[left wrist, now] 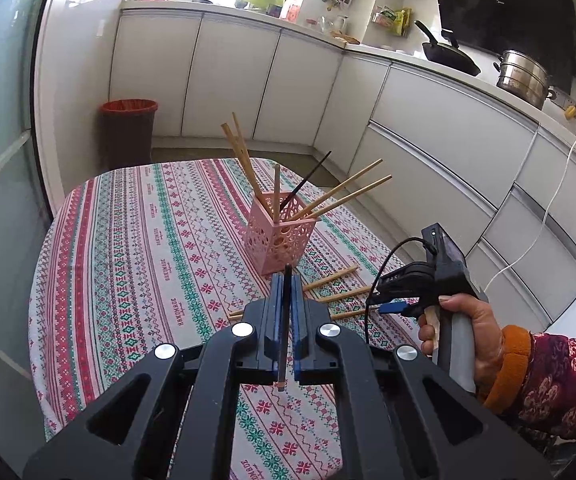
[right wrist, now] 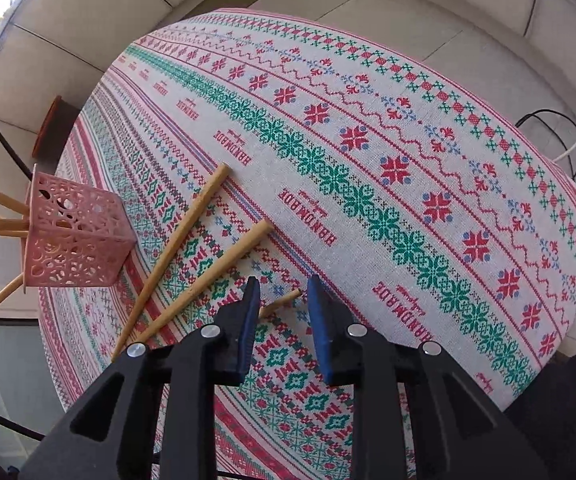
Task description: Organize utensils
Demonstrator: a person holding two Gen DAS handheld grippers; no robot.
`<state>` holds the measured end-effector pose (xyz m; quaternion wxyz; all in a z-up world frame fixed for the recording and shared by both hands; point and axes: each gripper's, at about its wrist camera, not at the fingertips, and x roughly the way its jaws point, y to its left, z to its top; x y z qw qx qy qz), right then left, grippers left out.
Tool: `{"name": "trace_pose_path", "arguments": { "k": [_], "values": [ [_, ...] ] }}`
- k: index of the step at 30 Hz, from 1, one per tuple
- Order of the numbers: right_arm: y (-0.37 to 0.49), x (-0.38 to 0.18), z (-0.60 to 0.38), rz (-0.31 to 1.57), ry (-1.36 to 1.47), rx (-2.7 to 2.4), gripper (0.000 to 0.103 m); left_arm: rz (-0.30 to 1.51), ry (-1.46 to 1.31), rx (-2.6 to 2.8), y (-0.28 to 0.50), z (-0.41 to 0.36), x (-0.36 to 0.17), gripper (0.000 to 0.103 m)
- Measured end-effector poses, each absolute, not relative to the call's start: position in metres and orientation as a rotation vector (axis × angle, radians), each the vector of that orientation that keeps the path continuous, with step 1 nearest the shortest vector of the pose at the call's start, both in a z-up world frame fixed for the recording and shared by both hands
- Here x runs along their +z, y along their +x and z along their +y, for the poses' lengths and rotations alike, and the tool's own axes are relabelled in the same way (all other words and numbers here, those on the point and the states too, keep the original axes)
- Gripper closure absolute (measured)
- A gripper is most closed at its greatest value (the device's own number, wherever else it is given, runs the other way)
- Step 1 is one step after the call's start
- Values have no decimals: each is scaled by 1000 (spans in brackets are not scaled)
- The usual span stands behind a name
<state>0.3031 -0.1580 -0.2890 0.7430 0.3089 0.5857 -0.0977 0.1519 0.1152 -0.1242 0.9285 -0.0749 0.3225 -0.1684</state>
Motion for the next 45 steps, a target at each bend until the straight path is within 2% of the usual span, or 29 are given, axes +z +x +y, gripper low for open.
{"name": "trace_pose_path", "arguments": {
  "k": [1,3,7,10,12,21,30,42,45],
  "values": [
    [306,-289,-152,1294,682,-234,68,659,-152,-346,151,115,-124,99],
    [308,-289,-140,1302,690,-289,66,654,-149,-347,151,116,-123,99],
    [303,-290,-129,1251,664,-391,85,654,-154,-333,150,122,-124,99],
    [296,-293,-140,1195,752,-344,96,650,-170,-329,149,127,-124,99],
    [291,-294,-150,1162,809,-300,98,644,-178,-330,148,129,-123,99],
    [265,-226,-156,951,668,-90,98,597,-181,-322,138,122,-107,99],
    [204,-156,-159,786,490,83,98,569,-176,-308,128,100,-83,99],
    [176,-106,-189,645,487,144,98,421,-160,-260,169,74,-9,99],
    [179,-100,-195,623,483,145,98,436,-144,-254,183,64,1,99]
  ]
}}
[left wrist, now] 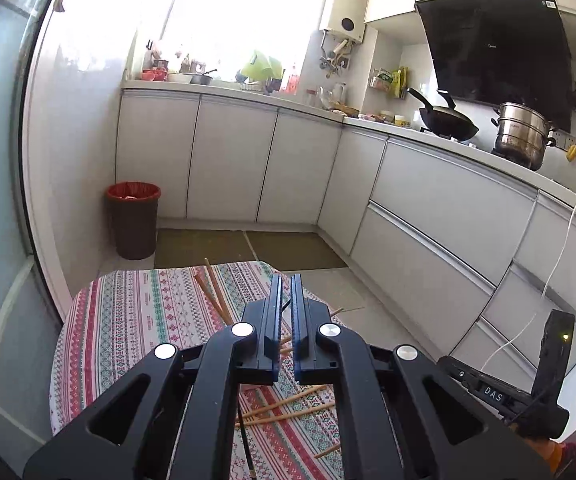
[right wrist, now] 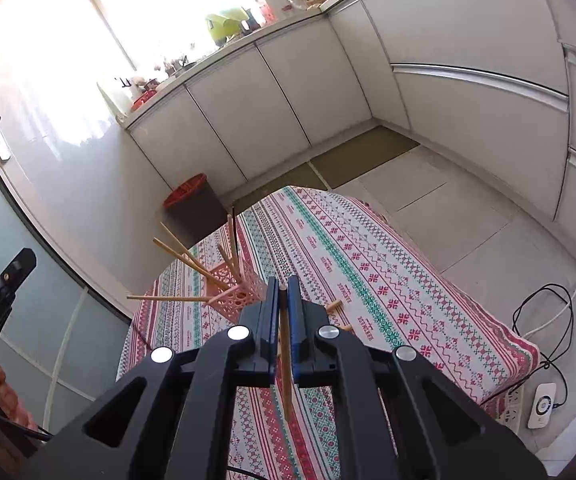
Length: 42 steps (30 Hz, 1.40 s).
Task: Organize utensils
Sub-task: 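Grasp the black gold-banded chopstick on the tablecloth with the left tool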
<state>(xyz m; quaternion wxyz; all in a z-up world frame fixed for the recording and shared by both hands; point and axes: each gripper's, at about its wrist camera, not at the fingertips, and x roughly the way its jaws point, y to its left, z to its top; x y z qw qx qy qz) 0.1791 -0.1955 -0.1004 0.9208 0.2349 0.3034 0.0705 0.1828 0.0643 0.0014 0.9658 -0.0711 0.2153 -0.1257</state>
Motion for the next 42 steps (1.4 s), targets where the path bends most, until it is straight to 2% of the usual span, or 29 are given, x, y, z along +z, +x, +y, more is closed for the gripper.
{"name": "trace_pose_path", "arguments": {
  "k": [5,10,12,14,15,16,18,21,26,27,30,35,42],
  "values": [
    [179,-99,-207,614,493,152,98,570,-154,-275,184,65,-20,98],
    [185,-106,-210,631,509,164,98,1002,-336,-123,213,85,-146,96],
    [187,-111,-208,645,511,166,98,1071,-346,-44,223,87,-186,93],
    [188,-116,-209,661,516,161,98,1098,-345,-5,233,81,-216,74],
    [188,-117,-209,667,516,157,98,1110,-341,11,237,78,-228,58],
    [188,-119,-210,670,515,155,98,1100,-336,26,239,74,-236,48],
    [187,-120,-214,670,511,146,98,1069,-286,56,241,67,-245,47],
    [188,-122,-220,672,512,138,98,1038,-194,85,250,57,-252,47],
    [189,-124,-220,676,510,141,98,1088,-174,94,267,54,-272,47],
    [189,-124,-220,676,506,141,98,1065,-142,95,266,52,-272,49],
    [189,-123,-221,677,514,141,98,1069,-60,68,263,47,-273,97],
    [186,-116,-218,669,520,158,98,1060,-101,18,231,57,-250,97],
    [177,-86,-211,613,466,212,98,865,-105,-40,170,71,-158,97]
  ]
}}
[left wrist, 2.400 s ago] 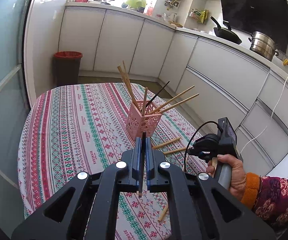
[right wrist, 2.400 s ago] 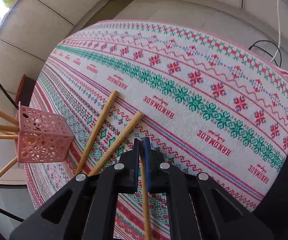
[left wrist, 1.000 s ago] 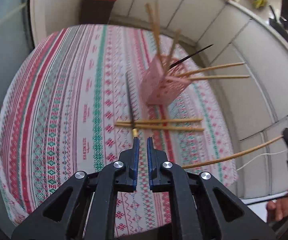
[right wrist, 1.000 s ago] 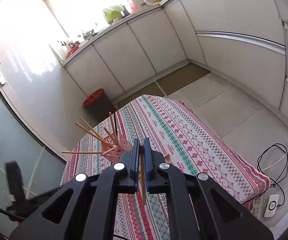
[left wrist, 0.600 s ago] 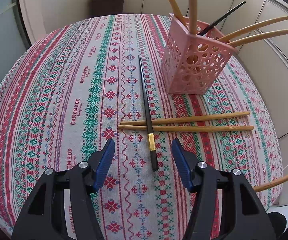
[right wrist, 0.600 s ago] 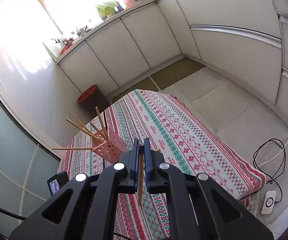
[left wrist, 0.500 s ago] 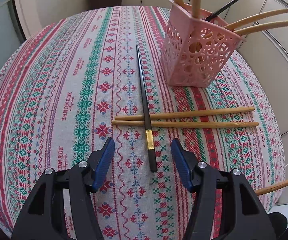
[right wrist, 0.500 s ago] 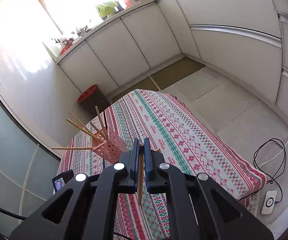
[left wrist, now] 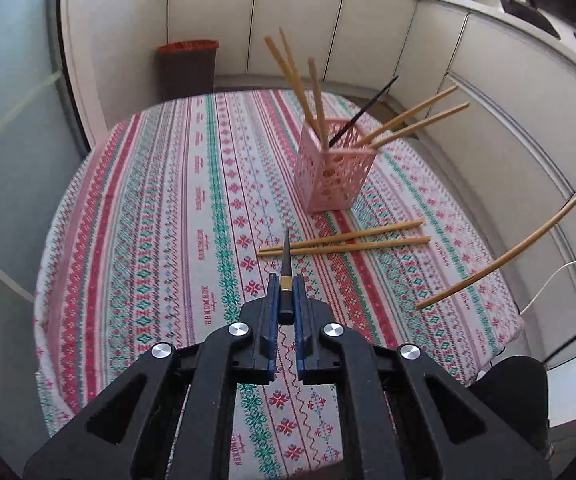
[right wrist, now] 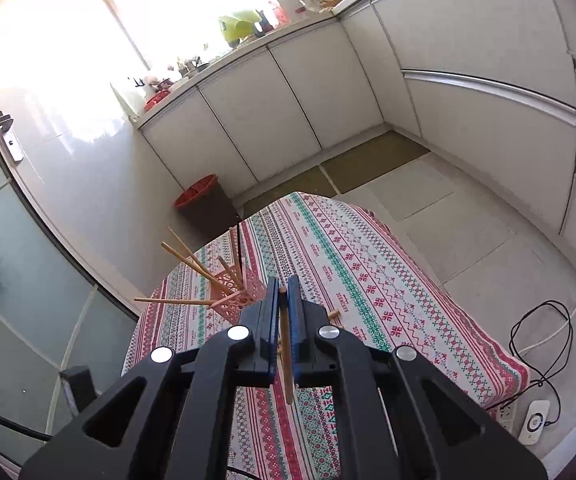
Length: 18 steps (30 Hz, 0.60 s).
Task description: Organize utensils
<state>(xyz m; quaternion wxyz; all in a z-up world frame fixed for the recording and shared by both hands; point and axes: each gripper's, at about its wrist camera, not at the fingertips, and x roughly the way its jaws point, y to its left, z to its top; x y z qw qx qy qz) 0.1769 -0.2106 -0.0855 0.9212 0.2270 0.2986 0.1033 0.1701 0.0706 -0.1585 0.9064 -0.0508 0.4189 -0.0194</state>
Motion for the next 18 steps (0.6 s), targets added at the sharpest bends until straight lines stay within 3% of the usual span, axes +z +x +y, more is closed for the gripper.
{"name": "trace_pose_path", "arguments": {
  "k": [7,18],
  "values": [
    [171,-53,-206,586,454,271,98,698,-108,-66,141,86,-86,97],
    [173,53,-205,488,440,430,98,503,-76,-176,143,78,10,97]
  ]
}}
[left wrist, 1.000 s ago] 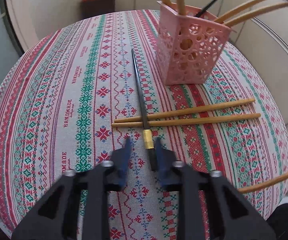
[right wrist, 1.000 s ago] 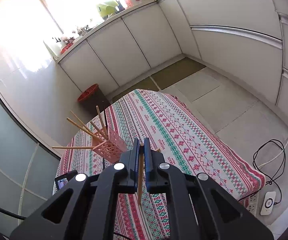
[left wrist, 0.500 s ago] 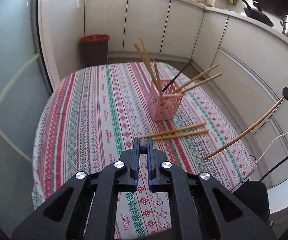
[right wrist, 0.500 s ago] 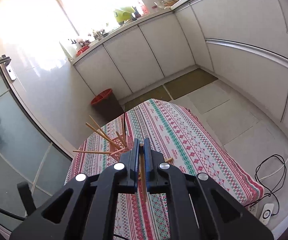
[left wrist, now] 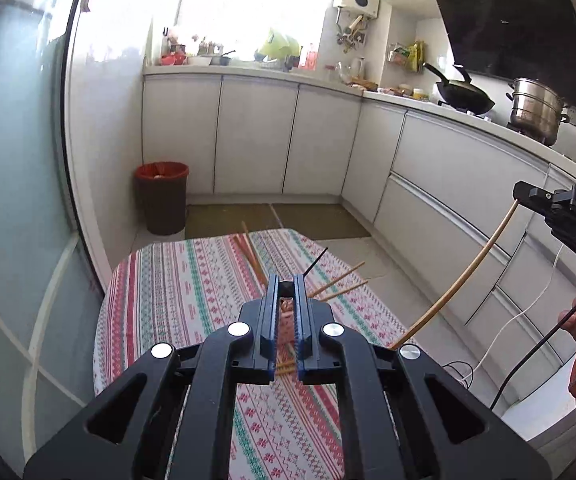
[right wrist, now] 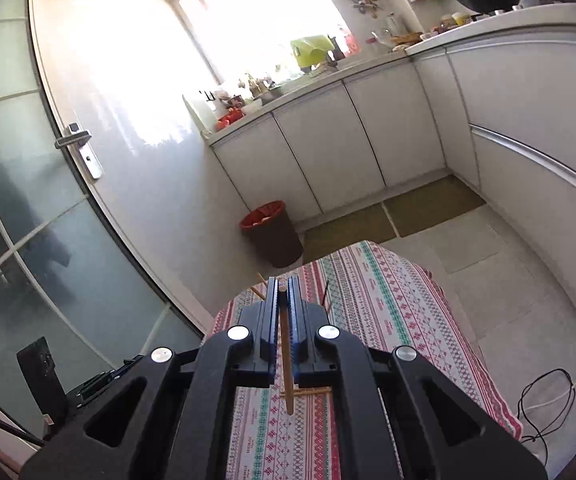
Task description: Organize utensils
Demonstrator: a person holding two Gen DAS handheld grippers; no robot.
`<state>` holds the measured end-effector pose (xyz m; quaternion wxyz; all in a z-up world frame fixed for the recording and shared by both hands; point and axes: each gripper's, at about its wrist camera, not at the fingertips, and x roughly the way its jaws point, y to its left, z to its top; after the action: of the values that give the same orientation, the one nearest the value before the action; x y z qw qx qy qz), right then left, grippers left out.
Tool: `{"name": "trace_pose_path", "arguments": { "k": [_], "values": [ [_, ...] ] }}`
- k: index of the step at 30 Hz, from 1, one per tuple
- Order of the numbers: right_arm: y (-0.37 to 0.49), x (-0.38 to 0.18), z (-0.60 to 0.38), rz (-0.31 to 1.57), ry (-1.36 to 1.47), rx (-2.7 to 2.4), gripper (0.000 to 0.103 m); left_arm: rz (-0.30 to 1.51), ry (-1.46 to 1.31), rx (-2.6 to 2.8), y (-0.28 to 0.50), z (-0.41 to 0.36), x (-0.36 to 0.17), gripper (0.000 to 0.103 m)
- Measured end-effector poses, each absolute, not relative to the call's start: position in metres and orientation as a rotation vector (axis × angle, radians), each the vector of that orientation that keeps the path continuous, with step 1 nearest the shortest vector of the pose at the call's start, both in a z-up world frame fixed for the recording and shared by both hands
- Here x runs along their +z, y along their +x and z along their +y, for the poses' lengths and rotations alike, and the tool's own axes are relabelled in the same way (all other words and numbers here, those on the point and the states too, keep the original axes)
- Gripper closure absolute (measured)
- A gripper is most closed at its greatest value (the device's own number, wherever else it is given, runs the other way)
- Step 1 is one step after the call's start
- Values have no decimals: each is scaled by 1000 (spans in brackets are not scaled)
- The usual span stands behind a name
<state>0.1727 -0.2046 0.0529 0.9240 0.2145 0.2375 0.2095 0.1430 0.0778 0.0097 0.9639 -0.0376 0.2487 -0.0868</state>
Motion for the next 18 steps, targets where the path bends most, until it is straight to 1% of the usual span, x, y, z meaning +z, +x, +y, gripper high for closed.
{"name": "trace_pose_path", "arguments": {
  "k": [4,7,9,14,18],
  "values": [
    [191,91,-203,422,443,439,98,481,-18,-197,169,63,33,97],
    [212,110,-197,378,416,423,98,508,29,-197,195,54,36,97],
    [230,115,-191,369,402,413,98,549,37,-201,217,52,29,97],
    [272,108,-182,371,388,387,98,645,38,-205,263,51,1,97],
    [306,91,-167,406,351,377,98,813,-9,-260,304,48,-32,95]
  ]
}}
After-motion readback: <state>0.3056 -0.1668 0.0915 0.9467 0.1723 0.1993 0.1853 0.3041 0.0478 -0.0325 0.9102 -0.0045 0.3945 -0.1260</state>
